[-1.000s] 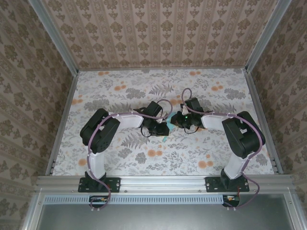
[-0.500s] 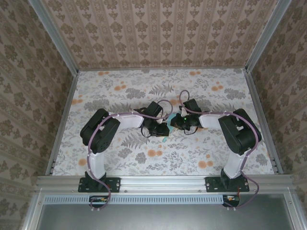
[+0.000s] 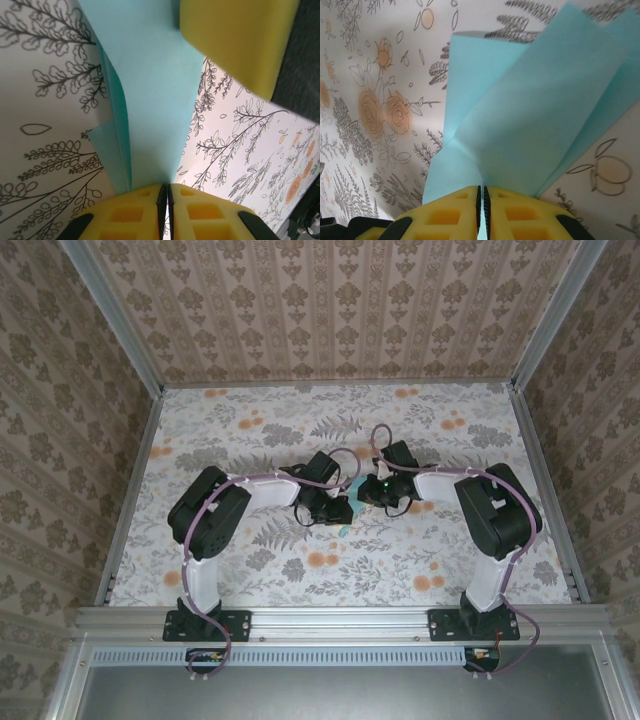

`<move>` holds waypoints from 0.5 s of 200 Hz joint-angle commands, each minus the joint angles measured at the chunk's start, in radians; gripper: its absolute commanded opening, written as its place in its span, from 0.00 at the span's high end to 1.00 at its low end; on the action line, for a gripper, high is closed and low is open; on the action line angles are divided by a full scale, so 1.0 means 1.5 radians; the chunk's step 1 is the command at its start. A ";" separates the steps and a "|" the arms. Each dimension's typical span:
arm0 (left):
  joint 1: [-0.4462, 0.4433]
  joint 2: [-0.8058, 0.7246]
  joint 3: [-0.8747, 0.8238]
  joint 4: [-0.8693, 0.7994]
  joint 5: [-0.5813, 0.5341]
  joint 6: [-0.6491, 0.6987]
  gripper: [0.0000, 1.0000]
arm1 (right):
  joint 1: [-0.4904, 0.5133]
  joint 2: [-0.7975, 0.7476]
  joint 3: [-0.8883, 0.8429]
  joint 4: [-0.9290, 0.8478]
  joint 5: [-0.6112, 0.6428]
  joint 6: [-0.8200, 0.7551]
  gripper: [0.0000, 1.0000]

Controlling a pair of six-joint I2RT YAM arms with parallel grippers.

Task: Fold a paper plane with a square sheet of paper (fold left side to right side)

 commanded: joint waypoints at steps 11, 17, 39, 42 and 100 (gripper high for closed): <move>-0.009 0.046 -0.017 -0.086 -0.022 0.003 0.85 | -0.031 0.027 0.030 -0.031 0.051 -0.031 0.85; -0.010 0.046 -0.017 -0.086 -0.022 0.002 0.85 | -0.033 0.029 0.033 -0.032 0.052 -0.032 0.85; -0.009 0.046 -0.017 -0.087 -0.022 0.001 0.85 | -0.044 0.038 0.042 -0.034 0.051 -0.037 0.85; -0.009 0.046 -0.017 -0.086 -0.022 0.001 0.85 | -0.046 0.039 0.042 -0.035 0.052 -0.037 0.85; -0.009 0.049 -0.015 -0.087 -0.021 0.001 0.85 | -0.072 0.050 0.065 -0.042 0.046 -0.050 0.85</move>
